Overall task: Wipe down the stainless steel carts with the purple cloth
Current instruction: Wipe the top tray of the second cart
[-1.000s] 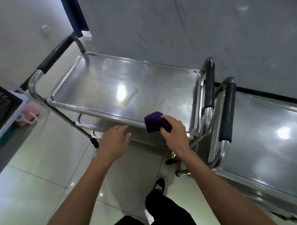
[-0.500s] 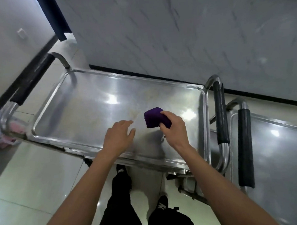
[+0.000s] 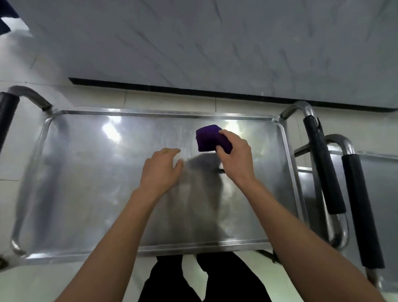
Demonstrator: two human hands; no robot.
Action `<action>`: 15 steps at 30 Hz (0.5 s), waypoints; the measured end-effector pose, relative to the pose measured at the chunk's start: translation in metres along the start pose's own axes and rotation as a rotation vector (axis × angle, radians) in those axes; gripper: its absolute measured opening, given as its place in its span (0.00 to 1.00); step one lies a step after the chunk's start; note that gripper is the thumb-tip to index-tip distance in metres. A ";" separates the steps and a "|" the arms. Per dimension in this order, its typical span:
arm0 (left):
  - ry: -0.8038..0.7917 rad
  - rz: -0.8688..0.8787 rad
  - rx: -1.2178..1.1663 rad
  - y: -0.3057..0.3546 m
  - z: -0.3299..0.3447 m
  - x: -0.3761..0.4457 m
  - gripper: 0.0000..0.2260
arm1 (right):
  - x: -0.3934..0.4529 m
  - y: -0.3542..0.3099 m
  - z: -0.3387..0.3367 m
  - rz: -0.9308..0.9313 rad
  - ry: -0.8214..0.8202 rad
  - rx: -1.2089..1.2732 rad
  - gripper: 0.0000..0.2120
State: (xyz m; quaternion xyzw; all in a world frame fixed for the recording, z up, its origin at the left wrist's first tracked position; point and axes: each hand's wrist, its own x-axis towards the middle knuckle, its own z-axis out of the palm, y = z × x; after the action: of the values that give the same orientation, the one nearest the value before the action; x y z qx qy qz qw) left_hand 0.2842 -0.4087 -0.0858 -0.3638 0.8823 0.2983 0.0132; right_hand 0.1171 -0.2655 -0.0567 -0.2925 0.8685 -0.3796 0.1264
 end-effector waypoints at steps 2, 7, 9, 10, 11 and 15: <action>0.002 0.005 0.003 -0.005 -0.002 0.017 0.20 | 0.024 -0.005 0.009 -0.010 0.023 -0.029 0.21; -0.017 -0.022 0.072 -0.016 -0.005 0.044 0.19 | 0.072 -0.010 0.046 -0.050 -0.005 -0.142 0.21; -0.037 -0.023 0.101 -0.018 -0.005 0.052 0.19 | 0.080 -0.007 0.066 -0.043 -0.073 -0.229 0.22; -0.047 -0.026 0.112 -0.019 -0.005 0.056 0.20 | 0.081 -0.005 0.076 -0.037 -0.119 -0.270 0.22; -0.054 -0.030 0.122 -0.020 -0.005 0.059 0.19 | 0.080 -0.003 0.085 -0.032 -0.164 -0.309 0.21; -0.055 -0.038 0.165 -0.024 -0.004 0.071 0.19 | 0.076 0.010 0.111 -0.104 -0.247 -0.462 0.21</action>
State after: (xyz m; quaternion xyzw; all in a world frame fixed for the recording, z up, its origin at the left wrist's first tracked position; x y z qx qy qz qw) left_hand 0.2488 -0.4691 -0.1115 -0.3700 0.8961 0.2341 0.0730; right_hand 0.1015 -0.3713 -0.1393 -0.4019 0.8939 -0.1389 0.1416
